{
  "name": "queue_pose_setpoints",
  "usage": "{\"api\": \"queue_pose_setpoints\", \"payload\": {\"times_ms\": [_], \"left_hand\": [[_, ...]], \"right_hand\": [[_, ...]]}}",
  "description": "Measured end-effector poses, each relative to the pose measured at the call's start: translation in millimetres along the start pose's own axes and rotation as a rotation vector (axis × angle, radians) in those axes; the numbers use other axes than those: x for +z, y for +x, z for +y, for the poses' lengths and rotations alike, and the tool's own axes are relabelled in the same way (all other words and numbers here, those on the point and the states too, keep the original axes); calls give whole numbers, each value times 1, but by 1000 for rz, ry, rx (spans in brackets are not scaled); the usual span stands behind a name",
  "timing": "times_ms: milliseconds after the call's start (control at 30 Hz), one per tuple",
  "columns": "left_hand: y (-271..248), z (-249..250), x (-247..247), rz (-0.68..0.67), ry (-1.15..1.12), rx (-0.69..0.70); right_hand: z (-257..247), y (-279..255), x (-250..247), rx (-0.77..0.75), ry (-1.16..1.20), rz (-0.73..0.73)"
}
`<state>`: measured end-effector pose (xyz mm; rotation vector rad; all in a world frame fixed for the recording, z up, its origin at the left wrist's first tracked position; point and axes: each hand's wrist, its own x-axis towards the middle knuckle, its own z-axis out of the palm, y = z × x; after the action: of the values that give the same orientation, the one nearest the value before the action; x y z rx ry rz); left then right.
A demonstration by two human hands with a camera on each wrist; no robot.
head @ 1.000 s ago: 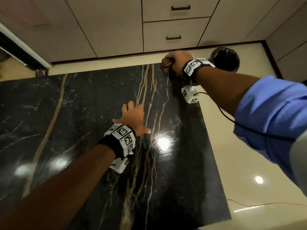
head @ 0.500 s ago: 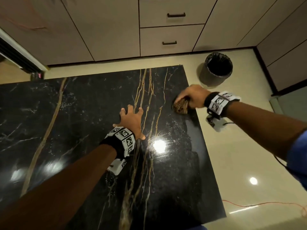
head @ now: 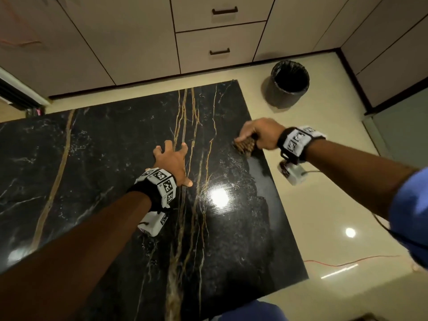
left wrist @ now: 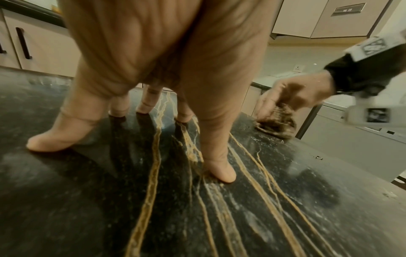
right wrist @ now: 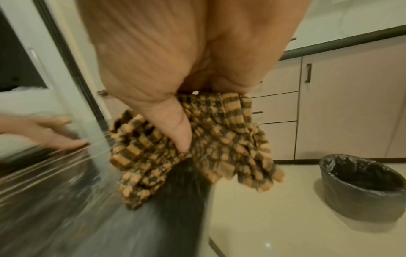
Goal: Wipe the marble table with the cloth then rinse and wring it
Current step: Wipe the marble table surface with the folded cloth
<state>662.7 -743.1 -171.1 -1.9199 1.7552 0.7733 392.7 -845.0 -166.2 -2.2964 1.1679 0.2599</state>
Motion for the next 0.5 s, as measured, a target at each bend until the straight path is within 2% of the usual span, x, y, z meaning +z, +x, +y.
{"api": "queue_pose_setpoints", "payload": {"times_ms": [100, 167, 200, 267, 333, 400, 500], "left_hand": [[-2, 1, -2, 2, 17, 9], [-3, 2, -2, 5, 36, 9], [-5, 4, -3, 4, 39, 5], [-7, 6, -5, 3, 52, 3], [-9, 6, -5, 11, 73, 11], [-9, 5, -5, 19, 69, 17], [-7, 3, -3, 21, 53, 12]], "right_hand": [[-3, -47, 11, 4, -62, -228], [-3, -62, 10, 76, -18, -299], [-1, -63, 7, 121, 63, -257], [4, -53, 0, 192, 229, -53], [12, -36, -8, 242, 286, 136], [17, -19, -8, 281, 276, 196], [14, -15, 11, 266, 135, 198]]}}
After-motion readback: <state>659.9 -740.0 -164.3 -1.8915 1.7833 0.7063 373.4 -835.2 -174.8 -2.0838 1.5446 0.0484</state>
